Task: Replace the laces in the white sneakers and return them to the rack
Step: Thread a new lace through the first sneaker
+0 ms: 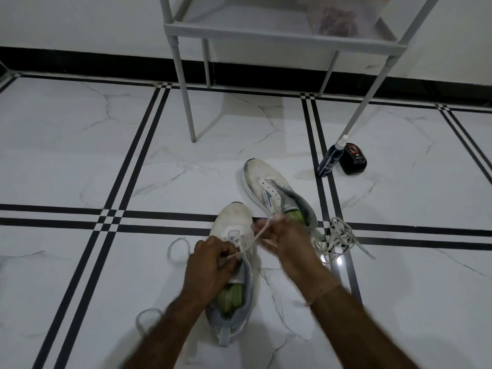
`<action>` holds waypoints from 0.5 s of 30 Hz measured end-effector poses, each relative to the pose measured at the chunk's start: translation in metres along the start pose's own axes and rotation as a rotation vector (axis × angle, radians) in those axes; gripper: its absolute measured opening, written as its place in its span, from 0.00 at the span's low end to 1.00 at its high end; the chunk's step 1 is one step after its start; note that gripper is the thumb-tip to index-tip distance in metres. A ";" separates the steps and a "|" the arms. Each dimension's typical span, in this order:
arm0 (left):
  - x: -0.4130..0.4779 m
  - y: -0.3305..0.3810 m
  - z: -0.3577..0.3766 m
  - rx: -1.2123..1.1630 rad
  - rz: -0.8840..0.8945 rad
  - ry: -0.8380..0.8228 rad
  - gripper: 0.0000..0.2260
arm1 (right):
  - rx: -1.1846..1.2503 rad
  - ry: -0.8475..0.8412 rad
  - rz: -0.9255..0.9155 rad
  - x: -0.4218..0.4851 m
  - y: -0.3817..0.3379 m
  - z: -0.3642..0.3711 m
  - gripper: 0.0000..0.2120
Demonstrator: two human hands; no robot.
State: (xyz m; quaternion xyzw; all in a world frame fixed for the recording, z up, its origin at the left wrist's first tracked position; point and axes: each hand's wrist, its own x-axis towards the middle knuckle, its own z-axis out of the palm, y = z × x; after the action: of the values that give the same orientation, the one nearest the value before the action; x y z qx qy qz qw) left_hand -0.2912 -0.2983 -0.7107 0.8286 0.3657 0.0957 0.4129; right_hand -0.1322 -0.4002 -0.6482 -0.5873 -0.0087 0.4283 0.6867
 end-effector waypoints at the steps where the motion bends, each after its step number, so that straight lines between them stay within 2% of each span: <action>1: 0.002 -0.001 -0.005 -0.012 -0.024 -0.022 0.07 | 0.221 0.004 -0.022 0.000 -0.022 -0.004 0.11; 2: 0.004 0.000 -0.010 -0.016 -0.054 -0.040 0.08 | 0.308 0.000 -0.086 0.003 -0.041 -0.010 0.11; 3: 0.006 0.000 -0.014 -0.014 -0.085 -0.051 0.09 | 0.174 -0.008 -0.195 0.006 -0.053 -0.017 0.10; 5: 0.010 0.000 -0.018 -0.010 -0.126 -0.063 0.15 | -0.508 -0.053 -0.437 0.005 -0.054 -0.017 0.05; 6: 0.013 0.000 -0.019 -0.011 -0.133 -0.068 0.18 | -0.810 -0.125 -0.501 0.009 -0.040 -0.019 0.04; 7: 0.015 0.000 -0.019 -0.009 -0.138 -0.073 0.21 | -1.021 -0.208 -0.462 0.010 -0.023 -0.019 0.05; 9: 0.016 0.000 -0.019 -0.016 -0.149 -0.067 0.24 | -1.195 -0.284 -0.336 0.011 0.015 -0.020 0.09; 10: 0.014 -0.001 -0.019 -0.029 -0.151 -0.056 0.23 | -1.194 -0.268 -0.328 0.011 0.031 -0.019 0.09; 11: 0.013 0.001 -0.019 -0.046 -0.145 -0.044 0.21 | -1.093 -0.256 -0.283 0.009 0.035 -0.017 0.07; 12: 0.010 0.002 -0.020 -0.063 -0.142 -0.037 0.18 | -0.865 -0.235 -0.211 0.007 0.029 -0.015 0.05; 15: 0.006 0.002 -0.021 -0.095 -0.124 -0.018 0.12 | 0.201 -0.126 0.006 0.001 -0.023 -0.018 0.12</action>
State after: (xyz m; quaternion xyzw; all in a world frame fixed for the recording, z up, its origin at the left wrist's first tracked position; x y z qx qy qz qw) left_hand -0.2957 -0.2826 -0.6969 0.7846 0.4076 0.0797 0.4603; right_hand -0.1091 -0.4122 -0.6360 -0.4872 -0.0072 0.4651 0.7391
